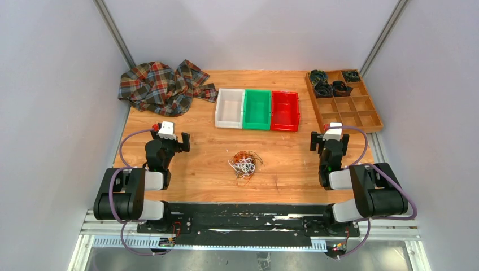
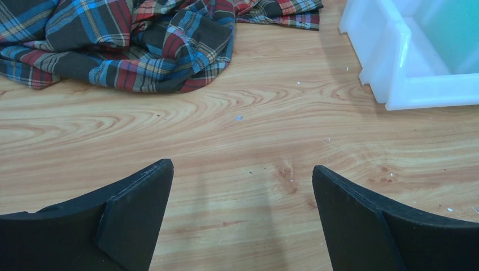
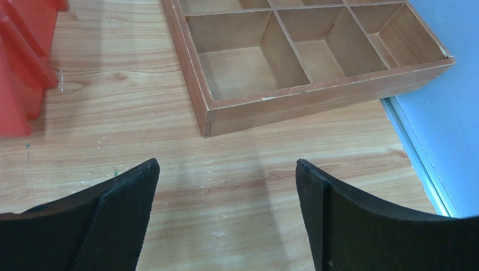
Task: Untangle the cables
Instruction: Untie the cable.
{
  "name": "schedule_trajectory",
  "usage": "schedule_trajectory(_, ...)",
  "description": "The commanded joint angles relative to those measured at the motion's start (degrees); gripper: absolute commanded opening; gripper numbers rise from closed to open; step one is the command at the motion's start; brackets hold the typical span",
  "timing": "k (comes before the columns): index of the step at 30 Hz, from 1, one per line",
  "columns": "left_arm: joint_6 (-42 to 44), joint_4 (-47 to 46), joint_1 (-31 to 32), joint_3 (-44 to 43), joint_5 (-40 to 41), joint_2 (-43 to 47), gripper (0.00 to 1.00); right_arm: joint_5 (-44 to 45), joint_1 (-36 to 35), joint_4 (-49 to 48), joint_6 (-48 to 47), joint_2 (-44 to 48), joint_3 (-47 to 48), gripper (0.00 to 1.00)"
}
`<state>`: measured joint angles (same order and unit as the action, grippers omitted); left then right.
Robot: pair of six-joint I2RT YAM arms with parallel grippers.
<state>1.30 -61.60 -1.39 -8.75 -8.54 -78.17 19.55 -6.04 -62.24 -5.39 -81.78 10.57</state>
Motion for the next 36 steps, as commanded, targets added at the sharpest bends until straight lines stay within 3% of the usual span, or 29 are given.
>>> schedule_trajectory(1, 1.00, -3.19, -0.38, -1.03, -1.36, -0.31, 0.98, -0.14, 0.86, -1.15, 0.03, -0.14, 0.94, 0.90)
schedule_trajectory(11, 1.65, 2.13, -0.43, -1.43, -3.06, 5.16, 0.98, -1.00, 2.97, 1.00, 2.10, 3.33, 0.58, 0.90)
schedule_trajectory(14, 2.20, 4.74, -0.46, -1.79, -4.35, 8.20, 0.98, 2.50, 1.41, 18.15, 3.10, 12.26, 5.53, 0.90)
schedule_trajectory(17, 4.20, 17.79, -0.41, -5.93, -6.44, 13.58, 0.98, 2.53, 1.39, 42.81, 10.96, 19.76, 14.73, 0.90)
schedule_trajectory(20, 6.95, 31.41, -0.39, -10.68, -7.64, 18.27, 0.98, -2.65, 1.44, 56.26, 15.11, 24.17, 20.84, 0.90)
schedule_trajectory(26, 13.06, 54.74, -0.46, -18.34, -19.82, 22.89, 0.98, -15.89, 1.82, 58.39, 36.23, 32.01, 20.34, 0.90)
schedule_trajectory(29, 15.24, 62.37, -0.43, -21.75, -25.26, 22.62, 0.98, -27.81, 1.10, 52.84, 35.52, 30.25, 18.76, 0.90)
schedule_trajectory(33, 19.01, 71.27, -0.30, -25.24, -31.22, 20.29, 0.98, -25.12, -10.92, 62.45, 27.33, 23.60, 25.09, 0.87)
schedule_trajectory(36, 22.29, 76.84, 0.12, -27.31, -33.55, 18.00, 0.98, -22.84, -22.81, 62.86, 23.42, 20.41, 27.31, 0.84)
